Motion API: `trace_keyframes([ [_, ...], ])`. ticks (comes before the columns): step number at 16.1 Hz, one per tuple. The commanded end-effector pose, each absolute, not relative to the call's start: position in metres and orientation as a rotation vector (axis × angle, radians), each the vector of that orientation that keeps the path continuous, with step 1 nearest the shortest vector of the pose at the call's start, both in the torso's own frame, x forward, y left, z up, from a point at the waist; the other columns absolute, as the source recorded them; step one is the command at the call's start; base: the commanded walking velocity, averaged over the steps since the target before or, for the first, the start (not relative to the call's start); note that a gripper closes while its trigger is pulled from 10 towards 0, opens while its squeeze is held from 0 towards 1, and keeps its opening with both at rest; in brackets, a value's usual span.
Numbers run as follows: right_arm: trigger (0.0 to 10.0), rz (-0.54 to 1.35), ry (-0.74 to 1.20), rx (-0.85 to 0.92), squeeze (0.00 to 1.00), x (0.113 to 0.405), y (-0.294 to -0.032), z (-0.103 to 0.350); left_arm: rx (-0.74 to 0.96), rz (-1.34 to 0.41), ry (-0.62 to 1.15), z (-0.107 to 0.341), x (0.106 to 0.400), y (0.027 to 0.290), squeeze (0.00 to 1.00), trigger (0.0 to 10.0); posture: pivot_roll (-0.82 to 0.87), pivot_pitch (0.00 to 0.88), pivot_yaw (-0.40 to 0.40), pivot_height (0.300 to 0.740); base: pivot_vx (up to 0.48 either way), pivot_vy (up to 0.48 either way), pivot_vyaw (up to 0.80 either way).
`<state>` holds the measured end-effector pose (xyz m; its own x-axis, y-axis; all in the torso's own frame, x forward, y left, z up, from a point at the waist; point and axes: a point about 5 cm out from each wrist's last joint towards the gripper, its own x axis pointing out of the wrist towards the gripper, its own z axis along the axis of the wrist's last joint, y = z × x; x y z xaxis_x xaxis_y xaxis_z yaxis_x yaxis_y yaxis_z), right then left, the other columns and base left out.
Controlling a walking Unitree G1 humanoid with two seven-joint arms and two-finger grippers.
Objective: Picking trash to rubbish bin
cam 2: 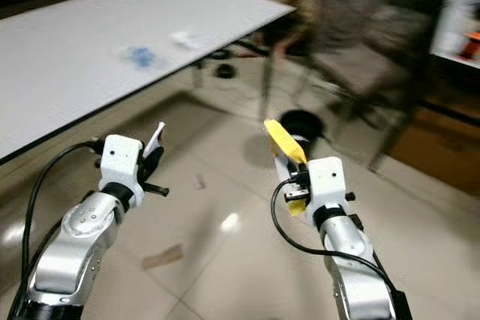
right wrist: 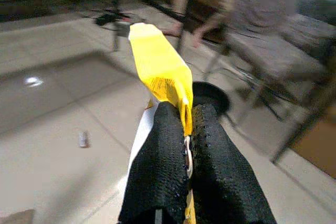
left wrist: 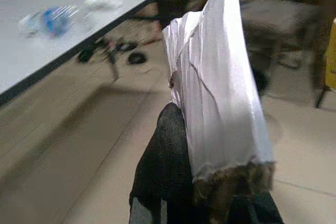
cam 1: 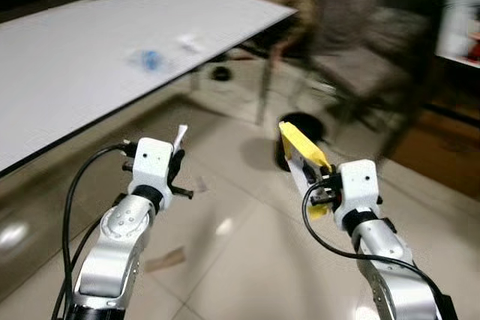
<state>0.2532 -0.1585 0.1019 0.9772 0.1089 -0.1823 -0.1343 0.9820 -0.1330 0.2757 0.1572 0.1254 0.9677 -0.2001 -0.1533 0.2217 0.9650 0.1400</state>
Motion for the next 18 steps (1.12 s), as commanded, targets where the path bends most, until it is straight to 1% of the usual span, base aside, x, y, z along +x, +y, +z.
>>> trace_keyframes([
  [1, 10.0, 0.084, 0.188, -0.156, 0.00, 0.2531, -0.1679, 0.1004, 0.166, -0.257, 0.116, 0.1260, 0.2766, 0.1491, 0.00, 10.0, -0.14, 0.012, -0.018, 0.740, 0.000, 0.000, -0.80],
  [6, 10.0, 0.091, 0.179, -0.164, 0.00, 0.2548, -0.1662, 0.1013, 0.174, -0.270, 0.105, 0.1258, 0.2801, 0.1471, 0.00, 10.0, -0.15, 0.019, -0.014, 0.740, 0.310, 0.000, -0.80],
  [12, 10.0, 0.100, 0.170, -0.218, 0.00, 0.2583, -0.1653, 0.1028, 0.185, -0.275, 0.099, 0.1251, 0.2841, 0.1466, 0.00, 10.0, -0.15, 0.020, -0.005, 0.740, 0.354, 0.000, 0.00],
  [18, 10.0, 0.122, 0.170, -0.250, 0.00, 0.2594, -0.1619, 0.1011, 0.191, -0.240, 0.105, 0.1221, 0.2864, 0.1507, 0.00, 10.0, -0.15, 0.020, -0.006, 0.740, 0.373, 0.000, 0.00],
])
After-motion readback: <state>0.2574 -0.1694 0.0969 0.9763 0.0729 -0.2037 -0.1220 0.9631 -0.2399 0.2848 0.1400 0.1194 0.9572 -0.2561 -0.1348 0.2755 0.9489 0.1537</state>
